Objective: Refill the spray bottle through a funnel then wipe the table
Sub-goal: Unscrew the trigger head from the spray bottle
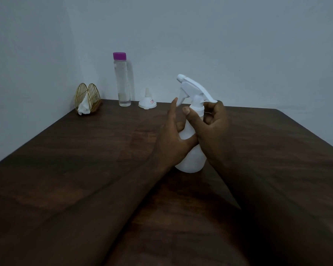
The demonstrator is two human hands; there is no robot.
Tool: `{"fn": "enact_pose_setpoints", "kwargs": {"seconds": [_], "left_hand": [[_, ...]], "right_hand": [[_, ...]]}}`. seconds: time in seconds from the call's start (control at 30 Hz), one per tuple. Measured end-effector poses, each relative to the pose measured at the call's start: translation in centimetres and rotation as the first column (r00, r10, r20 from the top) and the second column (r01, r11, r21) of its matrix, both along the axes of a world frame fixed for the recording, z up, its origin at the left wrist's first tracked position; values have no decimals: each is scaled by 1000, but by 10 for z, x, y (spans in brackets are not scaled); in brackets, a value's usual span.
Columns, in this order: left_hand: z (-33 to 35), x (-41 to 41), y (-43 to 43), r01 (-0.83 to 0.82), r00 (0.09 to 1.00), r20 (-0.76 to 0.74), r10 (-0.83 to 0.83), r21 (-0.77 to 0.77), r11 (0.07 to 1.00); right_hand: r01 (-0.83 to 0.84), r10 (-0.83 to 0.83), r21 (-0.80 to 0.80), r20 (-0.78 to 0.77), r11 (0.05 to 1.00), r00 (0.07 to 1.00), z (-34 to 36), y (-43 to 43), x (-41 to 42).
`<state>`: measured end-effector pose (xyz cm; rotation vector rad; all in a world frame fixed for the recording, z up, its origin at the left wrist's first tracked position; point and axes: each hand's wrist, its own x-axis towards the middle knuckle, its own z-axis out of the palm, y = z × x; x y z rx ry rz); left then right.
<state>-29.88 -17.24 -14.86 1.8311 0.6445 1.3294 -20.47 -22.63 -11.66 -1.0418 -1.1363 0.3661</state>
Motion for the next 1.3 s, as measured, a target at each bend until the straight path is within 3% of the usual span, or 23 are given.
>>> {"fn": "enact_pose_setpoints", "kwargs": {"seconds": [0.43,0.67,0.8,0.9,1.0,1.2,1.3], "left_hand": [[5,0,-9,-106,994,-28,107,37,994],[9,-2,-14,-77,997,-11,77,4,997],[8,-2,-14,-79,996,-28,79,-14,997],[5,-3,-11,-85,995,-40,86,21,996],[4,-3,-10,-104,992,-68,106,31,994],[4,-3,-9,-90,993,-74,91,14,996],[3,-4,-10,-61,997,-55,61,1,998]], "right_hand": [[51,-50,-30,46,998,998,5,-5,-2],[-88,96,-91,77,992,992,6,-9,6],[-144,144,-33,14,989,989,4,-12,3],[45,-42,28,-99,999,994,5,-12,5],[286,-285,-17,51,958,957,3,-10,16],[398,-385,4,270,917,883,7,-5,19],[400,-394,20,226,916,891,2,-6,14]]}}
